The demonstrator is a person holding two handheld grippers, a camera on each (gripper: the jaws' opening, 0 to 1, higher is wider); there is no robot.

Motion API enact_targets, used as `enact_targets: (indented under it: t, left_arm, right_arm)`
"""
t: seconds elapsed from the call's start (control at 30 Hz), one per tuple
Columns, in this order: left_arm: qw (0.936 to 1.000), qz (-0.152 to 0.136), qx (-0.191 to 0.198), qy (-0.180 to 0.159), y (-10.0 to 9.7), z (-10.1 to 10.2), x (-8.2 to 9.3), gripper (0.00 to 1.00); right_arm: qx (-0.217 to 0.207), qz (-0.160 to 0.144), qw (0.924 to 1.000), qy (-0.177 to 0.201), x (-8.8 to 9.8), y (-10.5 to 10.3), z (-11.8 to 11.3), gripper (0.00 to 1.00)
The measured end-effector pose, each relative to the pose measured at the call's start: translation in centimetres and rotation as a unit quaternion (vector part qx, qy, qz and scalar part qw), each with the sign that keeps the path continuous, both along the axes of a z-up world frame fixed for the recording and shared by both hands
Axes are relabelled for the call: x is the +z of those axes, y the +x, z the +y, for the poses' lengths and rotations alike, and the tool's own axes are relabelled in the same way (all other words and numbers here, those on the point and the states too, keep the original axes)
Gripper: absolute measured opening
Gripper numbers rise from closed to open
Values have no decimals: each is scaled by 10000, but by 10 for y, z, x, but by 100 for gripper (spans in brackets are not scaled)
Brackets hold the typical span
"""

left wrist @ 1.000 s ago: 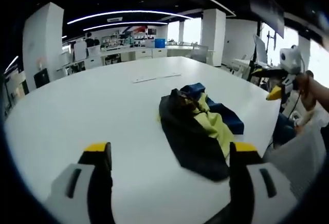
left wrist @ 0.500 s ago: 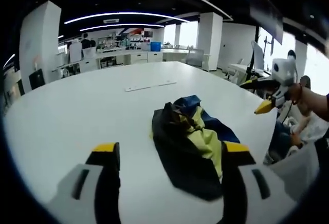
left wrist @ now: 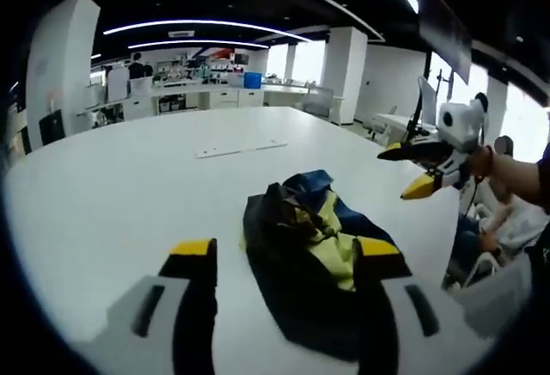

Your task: Fold the garment on the visible template until the final outline fits inside the template.

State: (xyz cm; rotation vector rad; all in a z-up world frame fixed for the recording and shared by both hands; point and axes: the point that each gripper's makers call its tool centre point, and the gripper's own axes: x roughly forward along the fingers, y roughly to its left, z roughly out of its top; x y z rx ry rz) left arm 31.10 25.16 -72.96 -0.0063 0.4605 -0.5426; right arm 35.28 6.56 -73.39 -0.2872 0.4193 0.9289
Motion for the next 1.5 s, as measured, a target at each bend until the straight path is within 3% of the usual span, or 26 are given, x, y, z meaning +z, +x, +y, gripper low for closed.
enact_targets:
  t: [0.3,0.77,0.93,1.27,1.5]
  left_arm:
    - [9996,163,-237,-51,20,-17,-15,49]
    - [9974,546,-476,40,36,-25,-49,33]
    - [9962,595,-630,125,39,-30,-55,31]
    - [9937,838,-728,175,46,-34,-75,24]
    - [9929,905,-703,322,51,-33,-86,14]
  right_arm:
    - [324,89,9994,0,-8,20,24,46]
    - [824,179,9962,-221,-26,39,59,33]
    - [1025,198,9937,-403,-39,45,70,26]
    - [1309,359,9875,-795,-63,49,84,21]
    - [1242,177,9838,-1279,-74,57,77,4]
